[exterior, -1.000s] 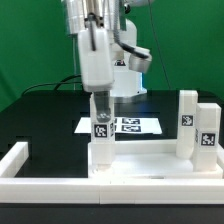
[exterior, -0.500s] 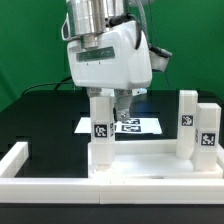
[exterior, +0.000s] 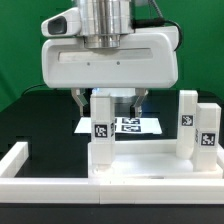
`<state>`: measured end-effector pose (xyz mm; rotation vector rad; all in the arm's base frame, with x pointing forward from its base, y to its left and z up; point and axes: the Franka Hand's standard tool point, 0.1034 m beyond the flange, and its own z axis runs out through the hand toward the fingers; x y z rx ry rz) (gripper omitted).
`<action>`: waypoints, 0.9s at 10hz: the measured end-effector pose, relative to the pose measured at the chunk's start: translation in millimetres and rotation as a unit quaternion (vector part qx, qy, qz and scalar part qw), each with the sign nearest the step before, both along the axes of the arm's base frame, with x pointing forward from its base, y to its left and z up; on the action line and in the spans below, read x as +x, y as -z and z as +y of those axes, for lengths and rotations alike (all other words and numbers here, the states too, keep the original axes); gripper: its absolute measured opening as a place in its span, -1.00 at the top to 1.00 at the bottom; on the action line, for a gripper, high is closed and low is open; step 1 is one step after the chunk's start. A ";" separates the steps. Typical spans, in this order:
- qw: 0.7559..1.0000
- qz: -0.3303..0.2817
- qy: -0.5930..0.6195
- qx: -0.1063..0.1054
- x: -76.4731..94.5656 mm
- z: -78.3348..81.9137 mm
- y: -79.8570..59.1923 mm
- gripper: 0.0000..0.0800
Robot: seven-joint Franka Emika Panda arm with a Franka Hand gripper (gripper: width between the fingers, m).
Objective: Assemble desk
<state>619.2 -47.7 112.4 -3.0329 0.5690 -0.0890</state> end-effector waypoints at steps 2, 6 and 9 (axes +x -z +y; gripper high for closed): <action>1.000 0.001 0.013 0.001 -0.1 -0.3 0.3 -0.39; 0.994 0.005 0.112 0.007 -0.3 -0.3 0.7 0.27; 0.957 0.010 0.290 0.016 7.5 -1.7 1.3 0.27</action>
Offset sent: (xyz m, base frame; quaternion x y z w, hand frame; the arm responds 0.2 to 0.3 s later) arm 0.0000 0.0000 0.0000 0.0000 0.0000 0.0650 0.9979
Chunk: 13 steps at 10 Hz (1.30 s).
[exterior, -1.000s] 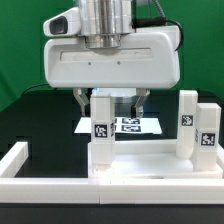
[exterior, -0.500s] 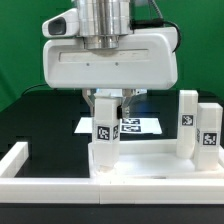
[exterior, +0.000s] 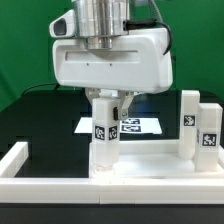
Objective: Assemble desk
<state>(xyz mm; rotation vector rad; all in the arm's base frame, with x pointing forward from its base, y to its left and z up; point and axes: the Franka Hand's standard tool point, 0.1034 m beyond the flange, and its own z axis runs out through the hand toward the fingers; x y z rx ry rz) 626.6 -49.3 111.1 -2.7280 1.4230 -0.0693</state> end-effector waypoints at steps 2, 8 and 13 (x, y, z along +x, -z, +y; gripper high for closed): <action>0.989 0.020 0.148 0.018 1.4 0.0 -2.6 0.27; 0.894 0.015 0.444 0.060 10.0 2.3 1.5 0.27; 0.907 0.013 0.417 0.056 10.7 5.2 1.1 0.27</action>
Offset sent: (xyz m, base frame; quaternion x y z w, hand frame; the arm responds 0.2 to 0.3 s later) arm 0.0175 -0.0046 0.0020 0.1100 -0.0360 0.3603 0.9256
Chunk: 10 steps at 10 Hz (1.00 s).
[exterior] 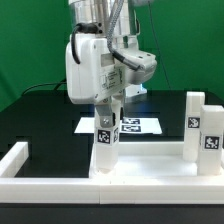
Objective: Assemble desk
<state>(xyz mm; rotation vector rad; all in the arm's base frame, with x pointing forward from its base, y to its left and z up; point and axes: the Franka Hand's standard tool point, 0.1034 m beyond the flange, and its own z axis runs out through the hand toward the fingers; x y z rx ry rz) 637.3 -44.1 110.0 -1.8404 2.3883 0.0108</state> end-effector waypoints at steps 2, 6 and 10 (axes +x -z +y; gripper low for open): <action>0.987 -0.002 -0.161 -0.007 -4.6 4.9 0.7 -0.49; 0.935 -0.013 -0.355 -0.023 -8.4 2.7 3.6 -0.62; 0.834 -0.023 -0.548 -0.054 -8.5 -14.5 2.5 -0.62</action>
Offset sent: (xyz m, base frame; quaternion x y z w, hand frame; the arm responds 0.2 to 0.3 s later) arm 0.0000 0.0000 0.0000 0.0000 0.0000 -0.1938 0.9810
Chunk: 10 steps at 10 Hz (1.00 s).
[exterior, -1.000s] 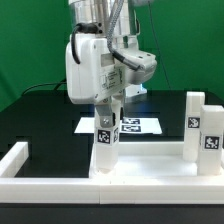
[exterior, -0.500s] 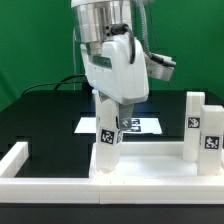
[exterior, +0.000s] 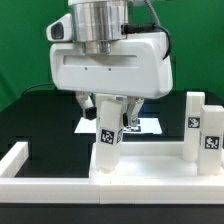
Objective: Assemble desk
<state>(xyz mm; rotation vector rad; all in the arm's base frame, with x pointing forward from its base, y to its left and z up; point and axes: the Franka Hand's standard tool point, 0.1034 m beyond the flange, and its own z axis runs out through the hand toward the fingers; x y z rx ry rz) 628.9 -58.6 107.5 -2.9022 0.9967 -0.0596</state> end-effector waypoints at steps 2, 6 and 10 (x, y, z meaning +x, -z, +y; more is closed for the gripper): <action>1.000 0.003 0.029 0.000 -0.3 0.3 0.6 -0.32; 0.986 0.010 0.163 0.008 -0.3 0.3 1.0 0.28; 0.920 0.022 0.391 0.023 3.9 0.1 1.9 0.28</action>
Offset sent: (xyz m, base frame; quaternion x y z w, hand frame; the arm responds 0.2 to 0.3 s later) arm 0.0000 0.0000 0.0000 0.0000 0.0000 0.1296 0.9916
